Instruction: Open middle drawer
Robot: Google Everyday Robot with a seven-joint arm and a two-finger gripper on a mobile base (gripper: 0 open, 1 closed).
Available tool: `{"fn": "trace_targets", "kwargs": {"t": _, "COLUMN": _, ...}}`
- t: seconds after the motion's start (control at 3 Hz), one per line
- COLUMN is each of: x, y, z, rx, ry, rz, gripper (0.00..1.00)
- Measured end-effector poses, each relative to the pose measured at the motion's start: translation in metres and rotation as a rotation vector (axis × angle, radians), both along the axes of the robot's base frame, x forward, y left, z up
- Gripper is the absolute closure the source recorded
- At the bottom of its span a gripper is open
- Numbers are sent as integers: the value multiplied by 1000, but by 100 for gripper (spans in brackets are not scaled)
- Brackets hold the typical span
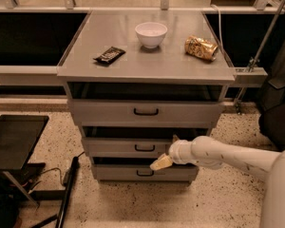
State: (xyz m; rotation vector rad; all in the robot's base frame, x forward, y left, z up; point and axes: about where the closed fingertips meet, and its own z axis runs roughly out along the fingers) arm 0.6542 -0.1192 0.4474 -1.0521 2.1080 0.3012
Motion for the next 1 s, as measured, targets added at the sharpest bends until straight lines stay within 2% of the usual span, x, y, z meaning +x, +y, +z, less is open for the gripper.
{"fn": "trace_targets", "kwargs": {"t": 0.33, "x": 42, "y": -12, "z": -8, "rx": -3, "ry": -54, "rz": -99, "gripper": 0}}
{"fn": "trace_targets", "kwargs": {"t": 0.67, "x": 51, "y": -16, "z": -6, "rx": -10, "ry": -80, "rz": -124, "gripper": 0}}
{"fn": "trace_targets", "kwargs": {"t": 1.0, "x": 54, "y": -14, "z": -13, "rx": -33, "ry": -90, "rz": -96, "gripper": 0}}
